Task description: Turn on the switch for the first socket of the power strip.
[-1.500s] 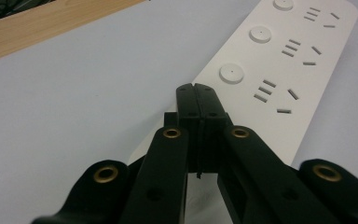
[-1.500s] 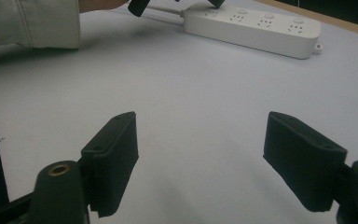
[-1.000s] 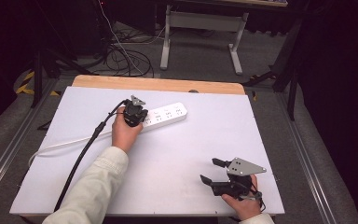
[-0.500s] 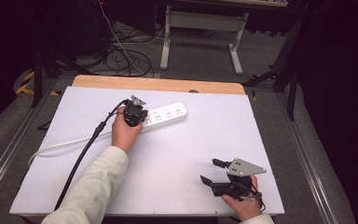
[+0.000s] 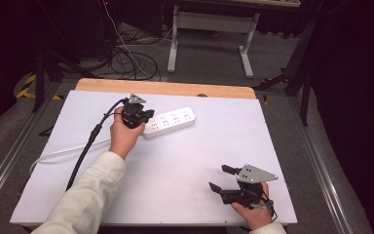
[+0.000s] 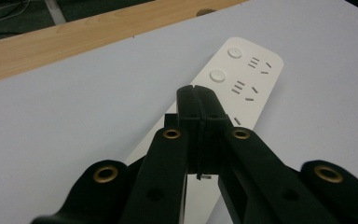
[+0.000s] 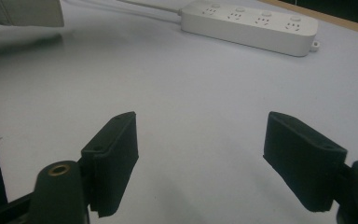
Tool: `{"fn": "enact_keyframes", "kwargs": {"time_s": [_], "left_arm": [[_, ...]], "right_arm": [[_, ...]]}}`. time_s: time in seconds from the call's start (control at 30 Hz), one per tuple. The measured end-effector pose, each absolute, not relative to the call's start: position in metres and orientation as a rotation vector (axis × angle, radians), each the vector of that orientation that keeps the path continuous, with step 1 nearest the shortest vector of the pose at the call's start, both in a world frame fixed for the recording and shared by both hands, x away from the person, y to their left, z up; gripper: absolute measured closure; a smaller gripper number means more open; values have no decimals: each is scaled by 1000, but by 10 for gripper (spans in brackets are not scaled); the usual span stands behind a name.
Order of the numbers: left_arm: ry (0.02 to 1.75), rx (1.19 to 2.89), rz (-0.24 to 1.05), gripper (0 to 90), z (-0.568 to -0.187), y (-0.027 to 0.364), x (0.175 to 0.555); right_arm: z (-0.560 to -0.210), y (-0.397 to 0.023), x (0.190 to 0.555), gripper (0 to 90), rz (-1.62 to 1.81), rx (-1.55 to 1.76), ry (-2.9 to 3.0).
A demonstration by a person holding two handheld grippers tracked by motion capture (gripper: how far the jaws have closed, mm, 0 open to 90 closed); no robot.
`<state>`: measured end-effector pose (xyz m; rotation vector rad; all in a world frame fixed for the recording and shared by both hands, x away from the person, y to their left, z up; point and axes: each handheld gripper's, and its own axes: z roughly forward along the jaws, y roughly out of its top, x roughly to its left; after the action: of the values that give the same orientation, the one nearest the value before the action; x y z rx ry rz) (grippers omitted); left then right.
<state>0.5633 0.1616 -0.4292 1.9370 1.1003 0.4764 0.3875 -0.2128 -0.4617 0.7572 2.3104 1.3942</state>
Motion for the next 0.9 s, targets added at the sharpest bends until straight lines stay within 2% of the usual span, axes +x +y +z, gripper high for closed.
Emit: {"fn": "enact_keyframes", "kwargs": {"time_s": [0.2, 0.33, 0.47, 0.5, 0.53, 0.67, 0.7, 0.73, 0.8, 0.9], "left_arm": [[1088, 1937, 493, 897, -419, 166, 557], [1076, 1931, 489, 835, -415, 165, 553], [1051, 1928, 489, 734, -408, 166, 546], [1035, 1930, 494, 645, -406, 165, 544], [1024, 1929, 486, 612, -404, 165, 541], [938, 1942, 467, 552, -394, 168, 528], [925, 1950, 483, 503, -390, 169, 523], [914, 1952, 486, 503, -388, 170, 520], [885, 1947, 484, 429, -382, 172, 511], [854, 1932, 479, 382, -375, 177, 499]], "right_arm": [[-462, -211, 389, 266, 1394, 754, 2315], [-462, -210, 390, 266, 1391, 754, 2318], [-462, -211, 390, 266, 1393, 751, 2317], [-462, -211, 391, 266, 1394, 753, 2316], [-462, -211, 391, 266, 1394, 752, 2315], [-461, -210, 390, 269, 1397, 748, 2313], [-461, -211, 390, 269, 1397, 749, 2309], [-461, -211, 390, 269, 1397, 749, 2309], [-460, -211, 390, 269, 1405, 748, 2304], [-459, -211, 390, 269, 1408, 754, 2301]]}}
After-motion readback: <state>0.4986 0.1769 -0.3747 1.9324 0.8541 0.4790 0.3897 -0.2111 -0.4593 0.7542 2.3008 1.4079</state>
